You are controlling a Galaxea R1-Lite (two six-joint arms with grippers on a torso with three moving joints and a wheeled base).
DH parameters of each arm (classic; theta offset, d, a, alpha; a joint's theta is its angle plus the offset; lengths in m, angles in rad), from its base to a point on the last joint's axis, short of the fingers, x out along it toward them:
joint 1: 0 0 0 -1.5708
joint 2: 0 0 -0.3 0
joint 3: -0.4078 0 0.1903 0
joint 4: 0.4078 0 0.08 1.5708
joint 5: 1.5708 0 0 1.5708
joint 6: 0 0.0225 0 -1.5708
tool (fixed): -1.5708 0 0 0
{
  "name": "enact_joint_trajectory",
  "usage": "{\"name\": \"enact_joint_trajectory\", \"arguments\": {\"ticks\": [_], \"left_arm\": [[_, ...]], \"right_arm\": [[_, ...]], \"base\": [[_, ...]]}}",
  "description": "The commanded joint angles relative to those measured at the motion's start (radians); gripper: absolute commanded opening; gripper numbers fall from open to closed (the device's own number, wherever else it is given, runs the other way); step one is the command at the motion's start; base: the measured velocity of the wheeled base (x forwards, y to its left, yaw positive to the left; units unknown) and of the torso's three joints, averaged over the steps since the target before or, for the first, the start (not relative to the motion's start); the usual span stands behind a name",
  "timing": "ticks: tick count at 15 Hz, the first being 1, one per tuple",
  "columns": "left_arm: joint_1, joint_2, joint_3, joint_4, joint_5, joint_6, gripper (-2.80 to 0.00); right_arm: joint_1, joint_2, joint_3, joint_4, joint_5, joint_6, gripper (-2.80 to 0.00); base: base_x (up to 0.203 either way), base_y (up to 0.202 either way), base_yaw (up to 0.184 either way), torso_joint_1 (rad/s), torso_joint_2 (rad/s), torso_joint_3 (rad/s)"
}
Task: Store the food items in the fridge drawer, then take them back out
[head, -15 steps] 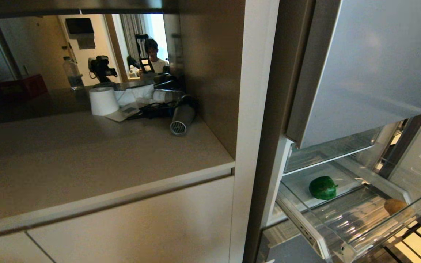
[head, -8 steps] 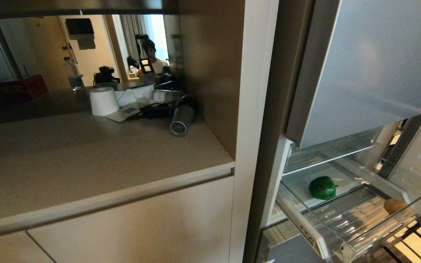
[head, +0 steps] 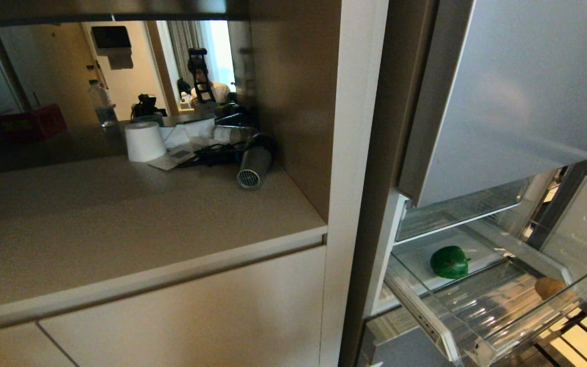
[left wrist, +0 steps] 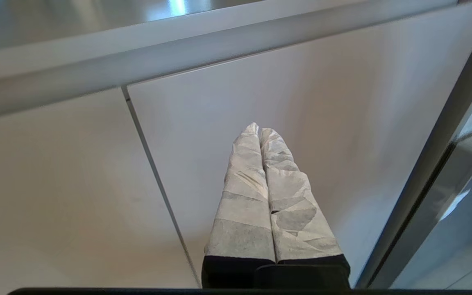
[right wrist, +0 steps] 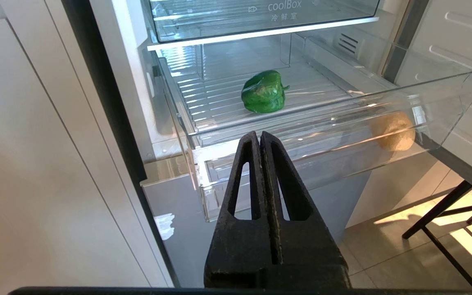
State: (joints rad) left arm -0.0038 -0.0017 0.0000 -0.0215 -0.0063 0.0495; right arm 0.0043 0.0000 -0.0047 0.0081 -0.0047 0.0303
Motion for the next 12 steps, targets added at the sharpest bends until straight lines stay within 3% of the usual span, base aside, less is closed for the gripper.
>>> {"name": "enact_joint_trajectory", "arguments": {"ticks": [1, 9, 12], "left_arm": [[0.001, 0.002, 0.011, -0.002, 0.003, -0.010, -2.80], [0.000, 0.002, 0.011, 0.000, 0.003, -0.008, -2.80], [0.001, 0.002, 0.011, 0.000, 0.003, -0.008, -2.80]], "right_arm": [[0.000, 0.000, -0.001, 0.001, 0.000, -0.003, -2.80], [-0.001, 0.000, -0.001, 0.001, 0.000, -0.003, -2.80], [0.000, 0.002, -0.001, 0.001, 0.000, -0.003, -2.80]], "base": [[0.000, 0.000, 0.000, 0.000, 0.00, 0.000], [0.000, 0.000, 0.000, 0.000, 0.00, 0.000], [0.001, -0.147, 0.000, 0.001, 0.00, 0.002]]}}
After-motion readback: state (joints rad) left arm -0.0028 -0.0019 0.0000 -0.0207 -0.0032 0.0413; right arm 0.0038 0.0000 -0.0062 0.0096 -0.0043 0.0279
